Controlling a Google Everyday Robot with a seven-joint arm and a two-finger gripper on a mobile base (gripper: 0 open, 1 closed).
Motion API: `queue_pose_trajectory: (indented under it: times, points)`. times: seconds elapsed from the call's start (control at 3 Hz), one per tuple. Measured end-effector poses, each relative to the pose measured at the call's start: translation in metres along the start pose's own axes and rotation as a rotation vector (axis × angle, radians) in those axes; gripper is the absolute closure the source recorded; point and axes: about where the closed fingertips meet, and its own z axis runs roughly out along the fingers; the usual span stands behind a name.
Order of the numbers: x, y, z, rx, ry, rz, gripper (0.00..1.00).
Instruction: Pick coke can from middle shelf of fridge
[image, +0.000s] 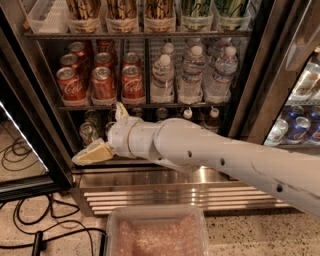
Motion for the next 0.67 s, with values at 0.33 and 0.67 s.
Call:
queue_pose_trajectory:
  times: [0.33,0.67]
  points:
    - [-0.001,0.003,0.003,0.022,-0.008,-0.003,0.00]
    - [0.009,0.021,0.020,0.055,-0.036,0.025,0.00]
